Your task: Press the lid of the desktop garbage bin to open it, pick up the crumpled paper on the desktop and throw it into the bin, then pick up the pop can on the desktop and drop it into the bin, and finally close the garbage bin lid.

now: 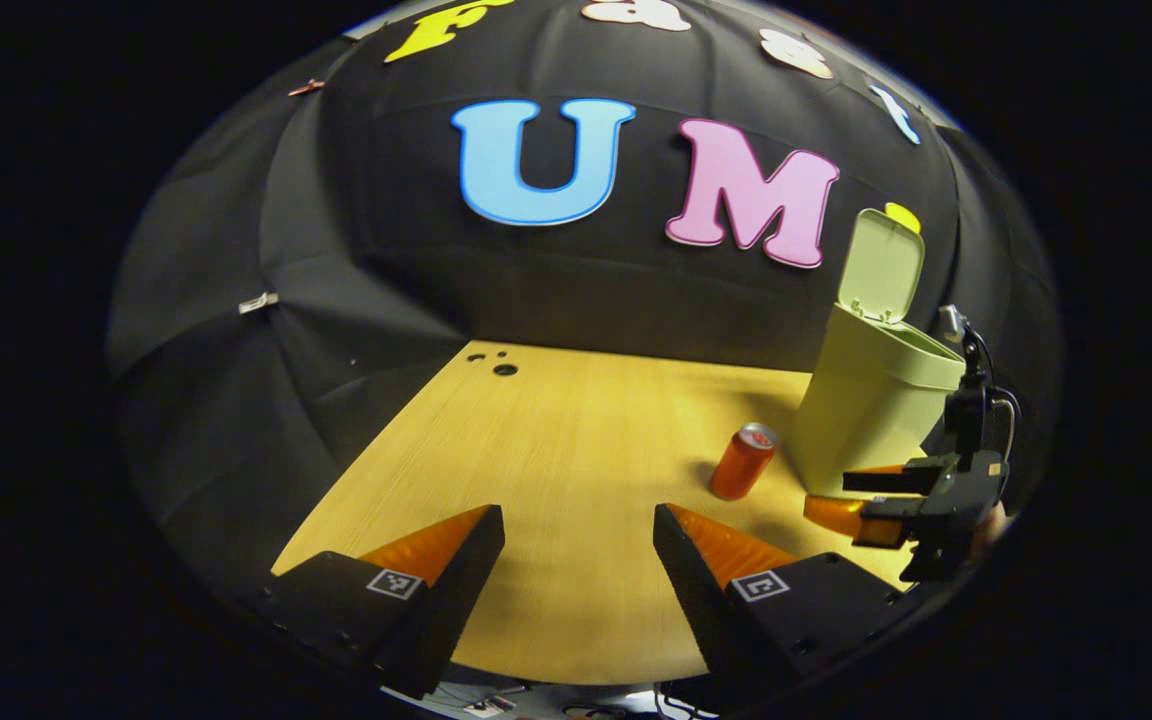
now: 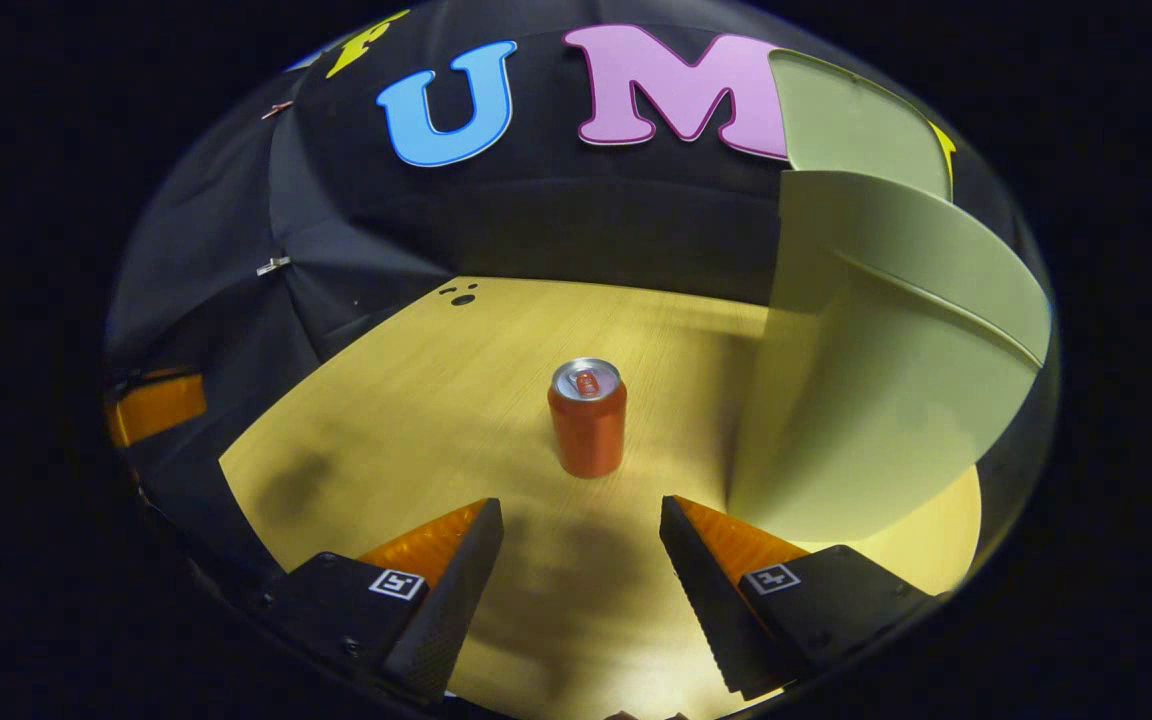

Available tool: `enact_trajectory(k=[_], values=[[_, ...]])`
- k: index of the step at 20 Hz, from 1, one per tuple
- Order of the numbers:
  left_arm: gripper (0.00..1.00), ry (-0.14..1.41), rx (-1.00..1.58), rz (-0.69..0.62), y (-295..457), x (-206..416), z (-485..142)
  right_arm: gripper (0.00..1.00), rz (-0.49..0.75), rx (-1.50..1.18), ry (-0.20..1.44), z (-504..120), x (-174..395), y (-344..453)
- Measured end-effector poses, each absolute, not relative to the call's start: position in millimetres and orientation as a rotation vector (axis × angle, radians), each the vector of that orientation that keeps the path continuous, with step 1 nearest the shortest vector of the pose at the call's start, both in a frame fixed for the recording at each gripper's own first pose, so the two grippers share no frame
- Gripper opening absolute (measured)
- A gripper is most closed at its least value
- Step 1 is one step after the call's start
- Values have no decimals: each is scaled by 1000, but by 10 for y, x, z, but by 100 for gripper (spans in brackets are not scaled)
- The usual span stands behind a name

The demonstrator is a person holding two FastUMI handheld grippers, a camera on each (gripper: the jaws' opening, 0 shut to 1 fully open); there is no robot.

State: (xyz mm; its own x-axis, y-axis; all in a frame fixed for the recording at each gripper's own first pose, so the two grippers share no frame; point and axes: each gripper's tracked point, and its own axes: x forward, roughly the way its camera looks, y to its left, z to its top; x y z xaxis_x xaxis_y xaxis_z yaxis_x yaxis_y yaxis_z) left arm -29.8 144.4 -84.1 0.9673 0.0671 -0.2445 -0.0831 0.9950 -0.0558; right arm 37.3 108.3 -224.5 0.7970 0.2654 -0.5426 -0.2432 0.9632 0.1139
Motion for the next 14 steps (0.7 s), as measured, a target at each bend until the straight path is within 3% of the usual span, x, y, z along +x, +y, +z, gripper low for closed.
enact_trajectory(k=[7,14], values=[[96,307,-124,200,1689,-596,-1184,99,247,45,598,-2495,930,1165],[96,336,-154,222,1587,-483,-1300,99,261,5,591,-2667,1353,1272]])
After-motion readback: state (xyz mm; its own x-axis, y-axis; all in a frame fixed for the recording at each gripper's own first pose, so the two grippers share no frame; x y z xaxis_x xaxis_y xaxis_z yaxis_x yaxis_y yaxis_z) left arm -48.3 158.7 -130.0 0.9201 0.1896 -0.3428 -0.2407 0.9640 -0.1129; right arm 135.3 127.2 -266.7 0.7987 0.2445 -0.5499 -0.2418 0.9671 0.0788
